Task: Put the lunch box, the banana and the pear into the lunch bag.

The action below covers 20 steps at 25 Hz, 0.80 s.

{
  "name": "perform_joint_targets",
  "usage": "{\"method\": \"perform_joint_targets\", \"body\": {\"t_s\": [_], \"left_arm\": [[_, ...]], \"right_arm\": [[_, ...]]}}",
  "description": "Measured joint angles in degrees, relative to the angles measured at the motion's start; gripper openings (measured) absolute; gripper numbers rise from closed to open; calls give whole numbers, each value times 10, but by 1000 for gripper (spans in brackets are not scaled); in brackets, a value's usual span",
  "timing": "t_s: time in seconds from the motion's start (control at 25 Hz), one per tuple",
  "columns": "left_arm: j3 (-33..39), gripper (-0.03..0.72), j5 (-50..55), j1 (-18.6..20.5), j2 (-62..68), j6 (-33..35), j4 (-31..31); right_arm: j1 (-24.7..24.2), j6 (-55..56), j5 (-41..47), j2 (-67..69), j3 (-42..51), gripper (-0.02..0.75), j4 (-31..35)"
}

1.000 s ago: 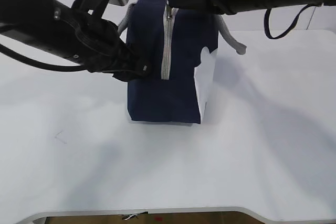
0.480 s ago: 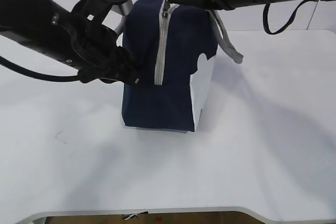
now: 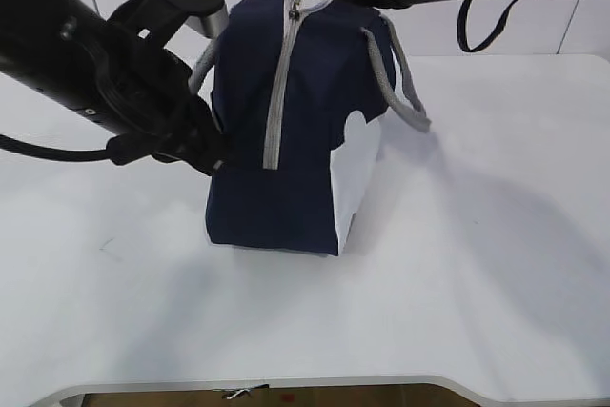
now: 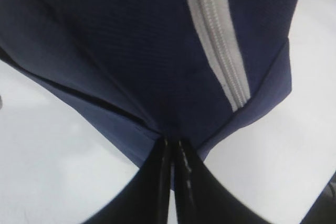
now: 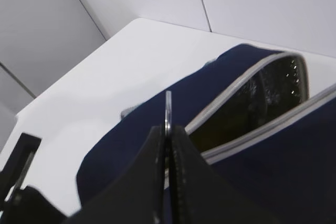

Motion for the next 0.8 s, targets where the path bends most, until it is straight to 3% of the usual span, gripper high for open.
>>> {"method": "perform_joint_targets", "body": {"t_s": [0.52,0.8], "left_arm": [[0,-8,85,0,-42,0,33],[0,-6,106,17,-44,-5,45]], "right_arm": [[1,3,-27,64,-62,17,-9],[0,39,77,64,-72,17,-26]]}}
